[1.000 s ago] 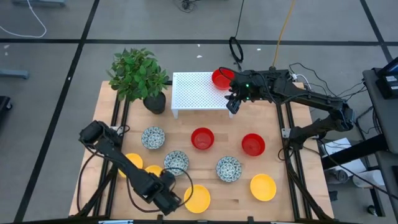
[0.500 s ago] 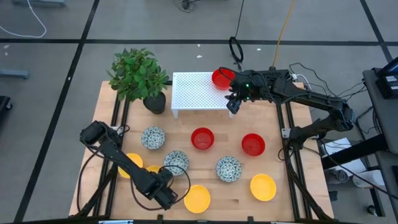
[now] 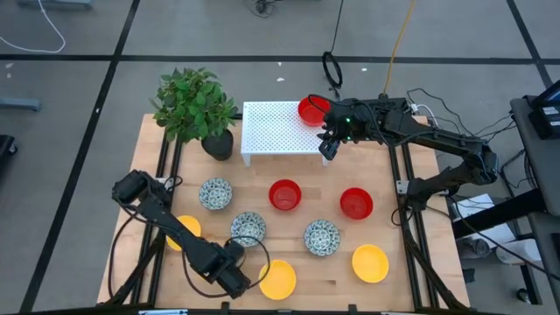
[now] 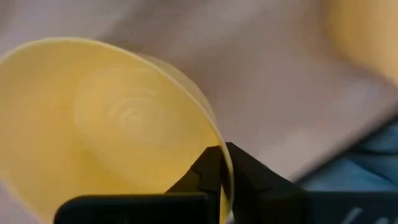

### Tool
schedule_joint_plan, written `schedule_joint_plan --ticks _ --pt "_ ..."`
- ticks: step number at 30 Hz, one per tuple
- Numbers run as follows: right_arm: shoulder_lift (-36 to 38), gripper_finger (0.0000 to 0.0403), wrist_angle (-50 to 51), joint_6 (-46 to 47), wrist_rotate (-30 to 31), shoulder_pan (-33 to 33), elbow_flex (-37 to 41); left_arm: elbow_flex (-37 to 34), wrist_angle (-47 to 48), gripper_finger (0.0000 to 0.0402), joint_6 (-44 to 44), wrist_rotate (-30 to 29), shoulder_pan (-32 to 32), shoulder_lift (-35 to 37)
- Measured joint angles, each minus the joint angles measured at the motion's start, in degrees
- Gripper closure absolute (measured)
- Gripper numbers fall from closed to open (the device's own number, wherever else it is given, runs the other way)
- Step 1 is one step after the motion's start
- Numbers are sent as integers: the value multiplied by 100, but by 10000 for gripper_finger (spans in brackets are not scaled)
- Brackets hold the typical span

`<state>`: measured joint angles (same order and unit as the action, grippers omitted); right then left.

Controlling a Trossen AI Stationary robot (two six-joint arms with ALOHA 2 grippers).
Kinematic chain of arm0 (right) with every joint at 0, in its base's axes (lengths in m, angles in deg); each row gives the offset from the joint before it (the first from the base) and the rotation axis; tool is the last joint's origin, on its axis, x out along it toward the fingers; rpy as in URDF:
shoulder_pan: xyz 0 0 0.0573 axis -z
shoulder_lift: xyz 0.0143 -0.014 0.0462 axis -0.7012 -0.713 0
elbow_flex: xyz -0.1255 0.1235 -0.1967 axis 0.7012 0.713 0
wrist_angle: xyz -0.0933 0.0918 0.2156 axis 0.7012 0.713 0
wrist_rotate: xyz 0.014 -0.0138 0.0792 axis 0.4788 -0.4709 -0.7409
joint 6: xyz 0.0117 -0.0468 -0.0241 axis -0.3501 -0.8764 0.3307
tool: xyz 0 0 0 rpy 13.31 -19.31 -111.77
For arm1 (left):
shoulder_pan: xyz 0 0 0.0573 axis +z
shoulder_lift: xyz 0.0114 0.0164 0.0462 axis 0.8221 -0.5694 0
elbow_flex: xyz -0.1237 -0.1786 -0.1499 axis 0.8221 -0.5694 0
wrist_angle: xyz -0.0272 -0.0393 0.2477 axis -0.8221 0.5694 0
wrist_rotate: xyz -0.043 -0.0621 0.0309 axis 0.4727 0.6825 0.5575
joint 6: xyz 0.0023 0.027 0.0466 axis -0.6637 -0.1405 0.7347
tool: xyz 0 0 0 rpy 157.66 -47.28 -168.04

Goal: Pick & Place Mini bowls
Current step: Put the yellow bowl on the shelf

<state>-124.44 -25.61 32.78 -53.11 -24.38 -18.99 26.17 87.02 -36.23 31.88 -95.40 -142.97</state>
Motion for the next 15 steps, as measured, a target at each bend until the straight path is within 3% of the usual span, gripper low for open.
schedule_joint_plan --ticks 5,15 --pt "0 273 -2 0 2 0 0 744 579 393 413 -121 -13 0" --pt "0 278 -2 -19 0 0 0 1942 1102 392 3399 -1470 382 7"
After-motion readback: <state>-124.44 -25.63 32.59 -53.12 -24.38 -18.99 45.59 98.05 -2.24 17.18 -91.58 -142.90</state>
